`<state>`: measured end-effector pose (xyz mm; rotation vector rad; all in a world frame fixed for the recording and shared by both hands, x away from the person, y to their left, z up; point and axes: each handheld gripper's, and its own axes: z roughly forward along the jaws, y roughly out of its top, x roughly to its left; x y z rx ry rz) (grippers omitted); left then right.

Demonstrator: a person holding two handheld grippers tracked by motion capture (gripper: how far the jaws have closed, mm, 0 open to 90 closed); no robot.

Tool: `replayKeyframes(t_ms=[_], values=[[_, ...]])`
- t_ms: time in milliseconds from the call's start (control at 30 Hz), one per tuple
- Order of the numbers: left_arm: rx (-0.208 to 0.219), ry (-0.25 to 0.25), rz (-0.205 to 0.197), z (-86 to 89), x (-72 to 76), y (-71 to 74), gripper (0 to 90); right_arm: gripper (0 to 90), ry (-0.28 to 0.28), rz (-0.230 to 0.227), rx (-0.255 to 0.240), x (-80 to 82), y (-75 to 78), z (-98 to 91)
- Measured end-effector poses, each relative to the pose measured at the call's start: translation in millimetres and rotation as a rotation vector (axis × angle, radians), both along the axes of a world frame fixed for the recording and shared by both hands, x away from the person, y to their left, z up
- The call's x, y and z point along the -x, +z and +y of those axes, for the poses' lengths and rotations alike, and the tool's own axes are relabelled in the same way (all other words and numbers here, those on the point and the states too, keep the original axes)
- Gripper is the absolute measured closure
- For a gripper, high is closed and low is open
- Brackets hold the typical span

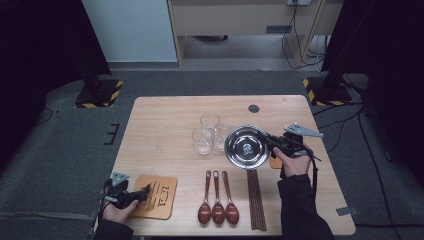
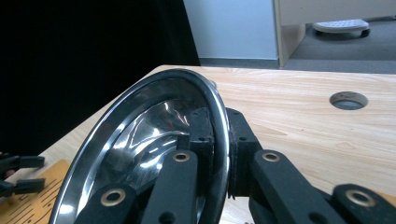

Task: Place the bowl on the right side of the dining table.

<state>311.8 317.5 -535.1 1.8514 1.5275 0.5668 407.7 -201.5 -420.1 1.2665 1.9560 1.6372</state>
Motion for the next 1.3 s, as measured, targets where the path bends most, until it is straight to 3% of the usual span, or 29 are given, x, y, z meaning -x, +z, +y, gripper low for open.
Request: replayKeyframes(t_ms=[567, 1300], values=[[-0.001, 0.000, 0.000, 0.0, -0.1, 0.0, 1.2, 83.6, -0.084, 0.000, -0.027, -5.8, -1.5, -25.2], [0.000, 0.000, 0.000, 0.0, -0.1, 0.0, 1.2, 83.6, -0.166, 0.007, -0.024, -15.5, -4.4, -50.9]])
